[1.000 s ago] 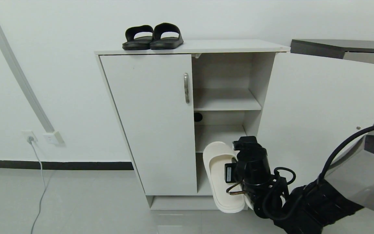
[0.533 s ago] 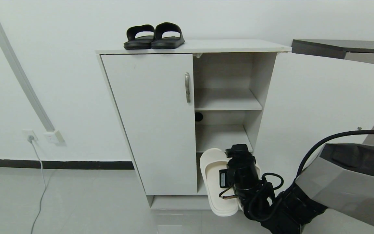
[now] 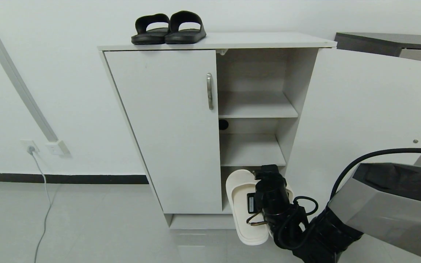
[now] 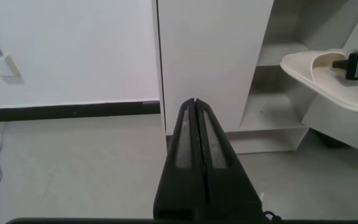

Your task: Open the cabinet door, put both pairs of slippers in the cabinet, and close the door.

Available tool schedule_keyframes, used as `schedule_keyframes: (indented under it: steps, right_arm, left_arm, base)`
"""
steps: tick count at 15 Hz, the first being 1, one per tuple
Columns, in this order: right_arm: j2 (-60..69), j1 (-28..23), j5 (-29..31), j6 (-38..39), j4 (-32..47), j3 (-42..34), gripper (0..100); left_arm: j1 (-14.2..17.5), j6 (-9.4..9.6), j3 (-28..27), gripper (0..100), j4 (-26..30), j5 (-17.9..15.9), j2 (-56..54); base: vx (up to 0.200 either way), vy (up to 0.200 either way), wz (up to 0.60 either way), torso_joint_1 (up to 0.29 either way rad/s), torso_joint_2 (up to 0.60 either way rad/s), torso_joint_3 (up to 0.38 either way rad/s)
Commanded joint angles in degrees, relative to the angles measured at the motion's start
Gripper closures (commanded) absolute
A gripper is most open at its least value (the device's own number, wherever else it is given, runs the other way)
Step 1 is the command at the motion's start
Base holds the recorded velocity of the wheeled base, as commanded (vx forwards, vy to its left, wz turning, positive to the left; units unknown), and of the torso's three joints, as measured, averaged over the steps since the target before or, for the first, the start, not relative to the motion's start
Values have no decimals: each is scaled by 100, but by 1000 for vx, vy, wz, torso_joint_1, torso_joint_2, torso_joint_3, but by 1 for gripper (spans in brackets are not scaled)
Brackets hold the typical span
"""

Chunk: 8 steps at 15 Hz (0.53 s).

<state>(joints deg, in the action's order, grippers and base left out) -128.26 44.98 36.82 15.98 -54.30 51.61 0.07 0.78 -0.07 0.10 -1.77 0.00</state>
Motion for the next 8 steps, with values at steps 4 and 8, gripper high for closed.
schedule_keyframes:
  steps: [4, 8]
  right_arm:
    - [2, 10, 10, -7, -2, -2, 100]
    - [-41, 19, 1, -7, -11, 6, 100]
  left_arm:
    - [1, 1, -1, 100, -1, 1, 9]
    - [1, 1, 7, 100, -1, 1, 9]
  base:
    - [0, 0, 0, 4, 2, -192]
    - [0, 0, 0, 2, 2, -199]
